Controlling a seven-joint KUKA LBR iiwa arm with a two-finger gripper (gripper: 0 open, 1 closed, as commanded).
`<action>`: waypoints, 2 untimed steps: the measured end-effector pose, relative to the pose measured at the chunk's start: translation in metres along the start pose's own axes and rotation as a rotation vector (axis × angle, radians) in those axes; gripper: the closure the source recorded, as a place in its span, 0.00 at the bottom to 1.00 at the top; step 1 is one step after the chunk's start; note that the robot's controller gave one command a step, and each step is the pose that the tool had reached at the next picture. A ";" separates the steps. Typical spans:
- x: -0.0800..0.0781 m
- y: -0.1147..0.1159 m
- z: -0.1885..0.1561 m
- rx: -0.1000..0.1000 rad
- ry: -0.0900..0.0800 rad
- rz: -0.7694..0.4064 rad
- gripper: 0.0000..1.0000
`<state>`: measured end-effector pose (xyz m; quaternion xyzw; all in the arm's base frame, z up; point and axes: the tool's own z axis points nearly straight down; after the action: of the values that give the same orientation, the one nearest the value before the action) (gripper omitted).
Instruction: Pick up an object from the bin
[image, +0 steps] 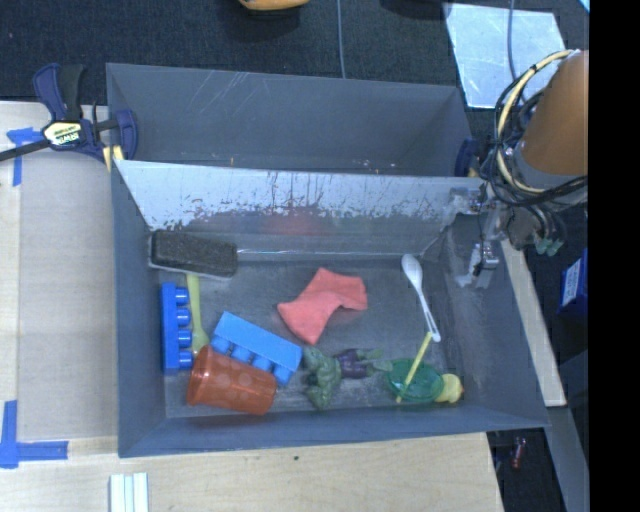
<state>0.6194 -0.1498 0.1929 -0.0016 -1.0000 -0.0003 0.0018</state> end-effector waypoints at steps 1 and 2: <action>-0.002 0.001 -0.004 0.001 -0.008 -0.003 0.00; 0.000 0.072 0.041 0.002 -0.010 -0.020 0.00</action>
Offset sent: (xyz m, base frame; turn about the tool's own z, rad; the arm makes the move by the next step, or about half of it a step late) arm -0.0016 0.0938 -0.0538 -0.0297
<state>0.6193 -0.0773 0.1521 0.0085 -1.0000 0.0007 -0.0034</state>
